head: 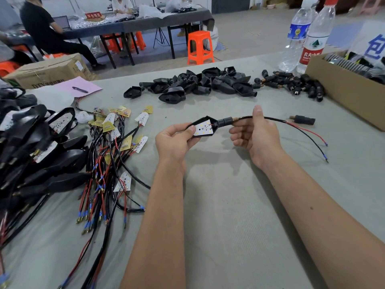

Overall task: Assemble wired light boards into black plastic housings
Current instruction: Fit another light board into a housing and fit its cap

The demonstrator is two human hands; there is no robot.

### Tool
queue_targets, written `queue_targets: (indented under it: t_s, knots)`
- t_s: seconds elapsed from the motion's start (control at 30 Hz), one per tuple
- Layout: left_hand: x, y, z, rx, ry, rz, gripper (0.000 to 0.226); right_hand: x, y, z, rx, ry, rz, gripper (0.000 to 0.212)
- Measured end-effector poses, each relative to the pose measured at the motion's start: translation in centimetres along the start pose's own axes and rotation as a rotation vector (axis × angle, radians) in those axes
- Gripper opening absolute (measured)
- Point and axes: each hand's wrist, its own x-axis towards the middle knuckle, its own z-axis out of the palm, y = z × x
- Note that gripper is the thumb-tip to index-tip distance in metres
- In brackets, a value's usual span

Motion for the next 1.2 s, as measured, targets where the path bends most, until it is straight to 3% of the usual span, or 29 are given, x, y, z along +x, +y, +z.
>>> queue_targets:
  t_s: [0.1, 0.17, 0.23, 0.3, 0.33, 0.4, 0.5, 0.63, 0.8, 0.87, 0.97, 1.07, 1.2]
  knots:
    - [0.2, 0.2, -0.3, 0.002, 0.042, 0.027, 0.007, -0.3, 0.1, -0.4, -0.258, 0.076, -0.154, 0.068]
    - [0.4, 0.2, -0.5, 0.032, 0.073, 0.054, 0.006, -0.5, 0.4, -0.7, -0.468, 0.147, -0.369, 0.064]
    - [0.6, 0.2, -0.8, 0.074, 0.088, 0.072, 0.006, -0.8, 0.2, -0.9, -0.626, 0.176, -0.621, 0.051]
    - [0.6, 0.4, -0.8, 0.081, 0.08, 0.071, 0.004, -0.9, -0.4, -1.0, -0.805, 0.076, -0.797, 0.029]
    - [0.5, 0.6, -0.7, 0.073, 0.075, 0.075, 0.004, -1.1, -0.6, -0.9, -0.915, -0.012, -0.817, 0.02]
    - [0.4, 0.8, -0.6, 0.055, 0.063, 0.081, 0.006, -1.5, -0.9, -0.5, -1.127, -0.146, -0.769, 0.027]
    - [-0.1, 1.3, -0.5, 0.027, 0.075, 0.075, 0.012, -2.0, -1.7, 0.2, -1.278, -0.192, -0.745, 0.024]
    - [-1.6, 2.8, 0.4, -0.138, 0.006, -0.035, 0.03, -3.0, -2.8, 2.2, -1.09, -0.272, -0.557, 0.008]
    - [-4.5, 5.0, -1.5, 0.077, -0.305, -0.277, 0.048, -4.4, -2.3, 9.0, -0.689, -0.318, -0.286, 0.006]
    - [-5.1, 6.7, -4.0, 0.143, -0.34, -0.291, 0.049, -4.8, -1.7, 12.5, -0.572, -0.318, -0.213, 0.009]
    - [-5.4, 9.9, -9.8, 0.361, -0.228, -0.236, 0.036, -6.1, -0.4, 17.7, -0.475, -0.334, -0.166, 0.02]
    - [-5.8, 12.6, -15.9, 0.637, -0.007, -0.041, 0.027, -8.2, 1.3, 23.7, -0.433, -0.394, -0.161, 0.027]
    - [-6.1, 15.3, -21.3, 0.832, 0.38, 0.222, 0.028, -11.7, 3.3, 31.3, -0.464, -0.424, -0.43, 0.038]
